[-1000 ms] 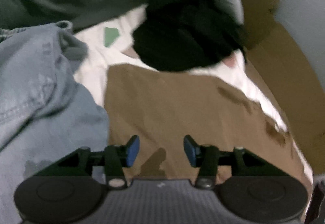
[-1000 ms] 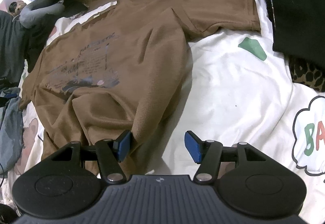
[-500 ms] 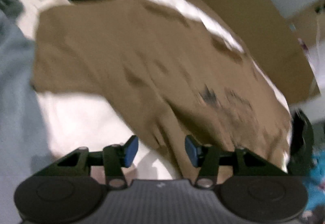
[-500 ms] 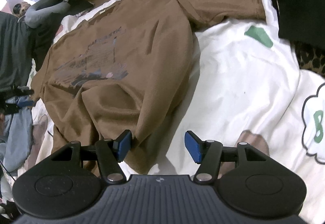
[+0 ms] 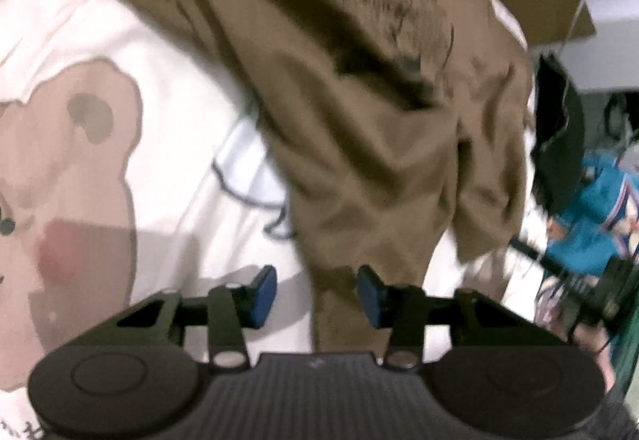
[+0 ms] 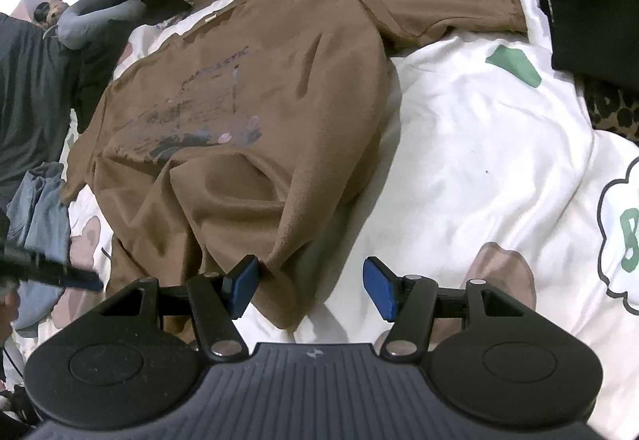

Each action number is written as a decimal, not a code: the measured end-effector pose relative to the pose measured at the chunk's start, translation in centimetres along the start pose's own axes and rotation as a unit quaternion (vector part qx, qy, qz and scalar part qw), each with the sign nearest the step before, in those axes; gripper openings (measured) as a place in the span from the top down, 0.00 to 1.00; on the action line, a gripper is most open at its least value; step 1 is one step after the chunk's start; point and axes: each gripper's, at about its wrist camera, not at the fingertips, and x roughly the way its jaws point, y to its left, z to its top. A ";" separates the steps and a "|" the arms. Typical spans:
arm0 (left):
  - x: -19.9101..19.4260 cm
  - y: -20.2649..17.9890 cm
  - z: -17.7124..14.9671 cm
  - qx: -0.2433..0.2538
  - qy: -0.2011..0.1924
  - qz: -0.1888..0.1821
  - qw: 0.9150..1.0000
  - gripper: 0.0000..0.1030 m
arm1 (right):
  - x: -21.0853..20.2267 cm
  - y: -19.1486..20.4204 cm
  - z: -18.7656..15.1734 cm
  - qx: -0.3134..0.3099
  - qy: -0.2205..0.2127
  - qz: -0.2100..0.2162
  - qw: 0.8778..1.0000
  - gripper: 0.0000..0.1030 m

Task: Fold clothes

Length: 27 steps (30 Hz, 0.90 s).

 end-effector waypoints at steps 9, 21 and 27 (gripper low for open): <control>2.7 0.4 -1.7 -0.041 0.060 -0.036 0.997 0.55 | -0.1 -0.3 -0.1 0.001 -0.004 -0.003 1.000 0.38; 5.8 1.0 -3.0 -0.090 0.092 -0.068 0.989 0.55 | 0.0 -0.4 0.1 0.002 -0.003 -0.004 1.000 0.38; 5.6 1.9 -3.2 -0.135 0.074 -0.080 0.985 0.68 | 0.1 -0.5 0.0 0.004 -0.002 -0.005 1.000 0.38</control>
